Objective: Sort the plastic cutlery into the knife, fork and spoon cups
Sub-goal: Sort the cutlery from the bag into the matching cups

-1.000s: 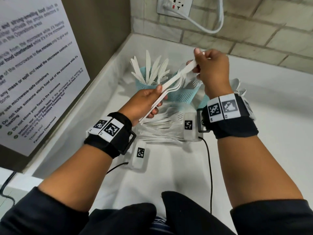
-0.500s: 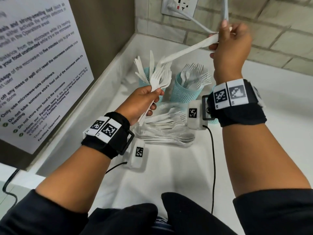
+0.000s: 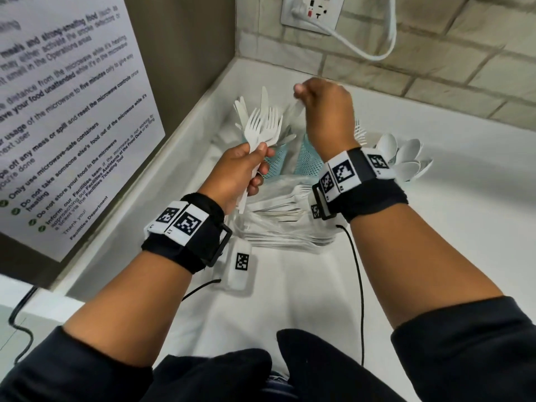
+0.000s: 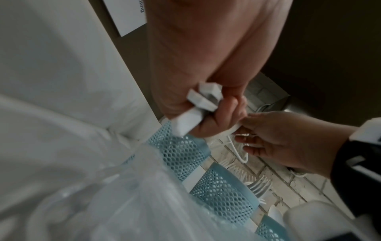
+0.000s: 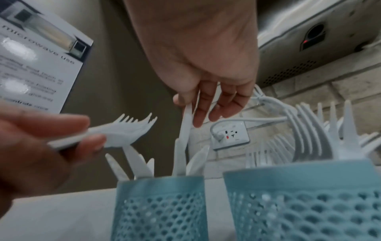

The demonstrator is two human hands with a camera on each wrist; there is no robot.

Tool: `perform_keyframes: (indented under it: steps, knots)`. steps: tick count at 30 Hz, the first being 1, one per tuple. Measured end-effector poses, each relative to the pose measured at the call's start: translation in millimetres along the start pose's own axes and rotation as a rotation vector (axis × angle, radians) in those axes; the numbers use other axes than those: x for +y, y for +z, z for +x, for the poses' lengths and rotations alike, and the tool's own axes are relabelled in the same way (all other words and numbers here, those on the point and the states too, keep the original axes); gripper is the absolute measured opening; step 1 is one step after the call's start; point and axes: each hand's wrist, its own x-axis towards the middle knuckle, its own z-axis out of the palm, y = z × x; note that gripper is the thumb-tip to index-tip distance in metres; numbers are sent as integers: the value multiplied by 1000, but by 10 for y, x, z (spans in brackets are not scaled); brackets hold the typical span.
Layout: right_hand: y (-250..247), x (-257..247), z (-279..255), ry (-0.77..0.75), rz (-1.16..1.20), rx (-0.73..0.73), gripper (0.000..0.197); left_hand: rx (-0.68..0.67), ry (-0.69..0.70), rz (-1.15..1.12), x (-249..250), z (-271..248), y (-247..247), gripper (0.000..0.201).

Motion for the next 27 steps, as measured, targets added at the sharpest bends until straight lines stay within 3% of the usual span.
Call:
perform_keyframes:
  steps: [5, 7, 10, 13, 20, 27]
  knots:
    - [159, 97, -75, 37, -181, -258, 37, -18, 5, -36, 9, -17, -3, 21]
    - [169, 141, -65, 66, -163, -258, 46, -27, 13, -49, 15, -21, -8, 20]
    - [90, 144, -23, 72, -94, -106, 49, -45, 14, -72, 21, -19, -2, 19]
    - [-108, 108, -52, 111, 188, -29, 45, -68, 12, -81, 28, -20, 26, 18]
    - [-276, 62, -220, 126, 437, -359, 31, -179, -7, -95, 87, -34, 170, 23]
    - [-268, 192, -287, 193, 503, -310, 23, -213, -41, -103, 86, -62, 239, 25]
